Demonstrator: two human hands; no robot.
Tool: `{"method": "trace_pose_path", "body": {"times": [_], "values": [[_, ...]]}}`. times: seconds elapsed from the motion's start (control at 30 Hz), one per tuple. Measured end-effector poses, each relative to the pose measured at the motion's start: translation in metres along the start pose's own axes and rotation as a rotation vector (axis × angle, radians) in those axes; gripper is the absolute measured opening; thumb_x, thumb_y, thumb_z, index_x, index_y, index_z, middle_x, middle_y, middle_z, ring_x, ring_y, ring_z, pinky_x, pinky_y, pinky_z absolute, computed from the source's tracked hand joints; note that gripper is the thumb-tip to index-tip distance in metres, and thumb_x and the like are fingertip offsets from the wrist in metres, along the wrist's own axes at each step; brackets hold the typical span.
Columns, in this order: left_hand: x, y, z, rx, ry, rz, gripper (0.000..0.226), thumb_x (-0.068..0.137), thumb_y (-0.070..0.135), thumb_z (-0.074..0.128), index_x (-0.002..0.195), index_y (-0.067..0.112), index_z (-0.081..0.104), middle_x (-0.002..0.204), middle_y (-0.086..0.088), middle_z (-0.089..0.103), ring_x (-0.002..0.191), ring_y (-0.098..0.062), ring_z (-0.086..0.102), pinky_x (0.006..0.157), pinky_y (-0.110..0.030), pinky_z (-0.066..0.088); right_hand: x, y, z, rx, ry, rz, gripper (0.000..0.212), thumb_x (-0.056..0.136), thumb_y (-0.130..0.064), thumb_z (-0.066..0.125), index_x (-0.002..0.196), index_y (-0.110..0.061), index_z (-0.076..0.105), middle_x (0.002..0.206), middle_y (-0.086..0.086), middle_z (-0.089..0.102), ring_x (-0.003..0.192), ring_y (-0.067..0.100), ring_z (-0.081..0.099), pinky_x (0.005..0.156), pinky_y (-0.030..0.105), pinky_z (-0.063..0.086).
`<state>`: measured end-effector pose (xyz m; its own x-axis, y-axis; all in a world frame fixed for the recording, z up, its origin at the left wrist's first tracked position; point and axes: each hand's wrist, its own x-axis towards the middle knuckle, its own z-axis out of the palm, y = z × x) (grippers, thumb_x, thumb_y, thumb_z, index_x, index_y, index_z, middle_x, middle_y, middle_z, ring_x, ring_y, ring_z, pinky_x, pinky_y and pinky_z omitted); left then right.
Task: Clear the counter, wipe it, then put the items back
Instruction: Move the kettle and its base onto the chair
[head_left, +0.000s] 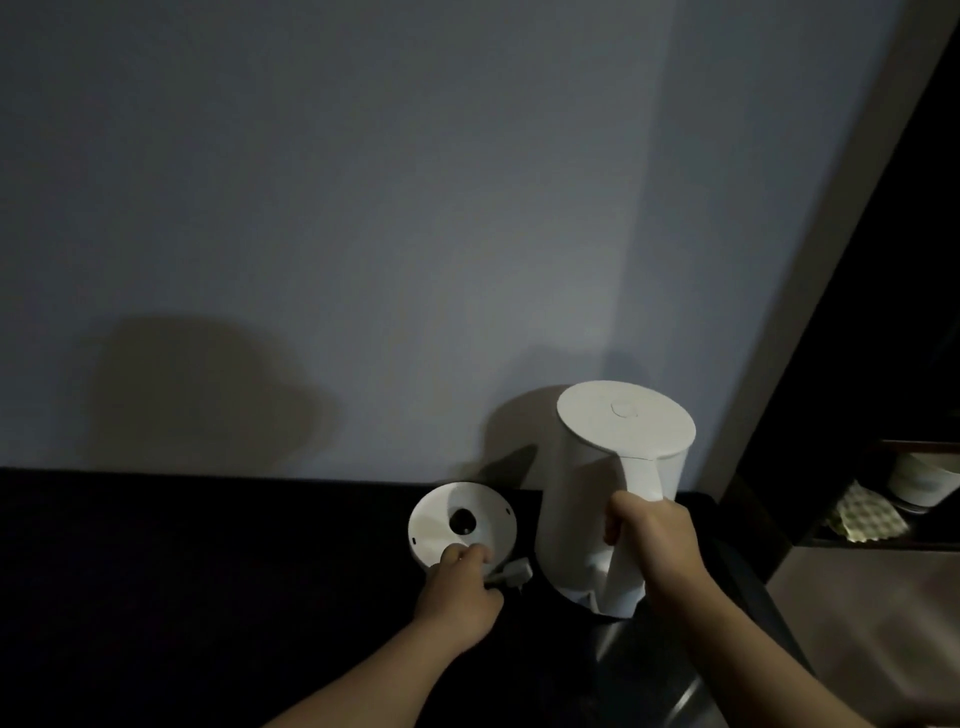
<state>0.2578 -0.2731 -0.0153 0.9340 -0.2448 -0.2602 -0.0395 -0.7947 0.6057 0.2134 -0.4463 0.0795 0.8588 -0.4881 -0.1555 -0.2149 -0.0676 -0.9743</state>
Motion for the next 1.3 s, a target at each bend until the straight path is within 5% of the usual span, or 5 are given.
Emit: {"method": "trace_pose_path", "body": {"times": [0.47,0.67,0.8,1.13,1.3], "values": [[0.061,-0.006,0.03,0.503,-0.119,0.056,0.05,0.087,0.032,0.054,0.136,0.031,0.04,0.151,-0.001,0.017,0.14,-0.028,0.015,0.113,-0.039,0.025,0.027,0.028,0.017,0.027,-0.029,-0.084,0.033,0.082,-0.008,0.063,0.053,-0.009,0.049,0.047,0.0,0.051,0.053,0.017,0.05,0.049,0.019,0.04],[0.072,-0.013,0.035,0.507,-0.132,0.004,0.042,0.092,0.029,0.051,0.132,0.033,0.039,0.157,0.004,0.004,0.145,-0.031,-0.002,0.106,-0.064,0.023,0.032,0.034,0.022,0.089,-0.029,-0.102,0.031,0.082,-0.008,0.065,0.055,-0.01,0.049,0.049,-0.001,0.05,0.054,0.016,0.049,0.049,0.018,0.04],[0.075,-0.023,0.045,0.478,-0.05,-0.039,0.054,0.091,0.034,0.05,0.141,0.032,0.03,0.158,0.008,0.002,0.147,-0.023,-0.007,0.106,-0.064,0.018,0.032,0.036,0.022,0.109,-0.029,-0.111,0.032,0.082,-0.007,0.065,0.055,-0.01,0.049,0.045,-0.006,0.05,0.054,0.016,0.049,0.046,0.013,0.039],[0.073,-0.022,0.047,0.354,-0.004,-0.009,0.037,0.097,0.027,0.042,0.133,0.025,0.045,0.153,0.0,0.022,0.142,-0.027,0.014,0.109,-0.057,0.024,0.025,0.034,0.022,0.181,-0.081,-0.102,0.031,0.082,0.003,0.061,0.056,-0.007,0.048,0.039,-0.005,0.046,0.041,0.004,0.044,0.042,0.014,0.036],[0.069,-0.013,0.033,0.121,0.199,0.11,0.006,0.091,0.011,0.052,0.095,0.015,0.051,0.123,-0.007,0.051,0.122,-0.033,0.04,0.096,-0.034,0.035,0.024,0.026,0.021,0.165,-0.091,-0.084,0.03,0.083,0.001,0.06,0.057,-0.006,0.046,0.045,0.001,0.044,0.043,0.009,0.042,0.043,0.015,0.035]]}}
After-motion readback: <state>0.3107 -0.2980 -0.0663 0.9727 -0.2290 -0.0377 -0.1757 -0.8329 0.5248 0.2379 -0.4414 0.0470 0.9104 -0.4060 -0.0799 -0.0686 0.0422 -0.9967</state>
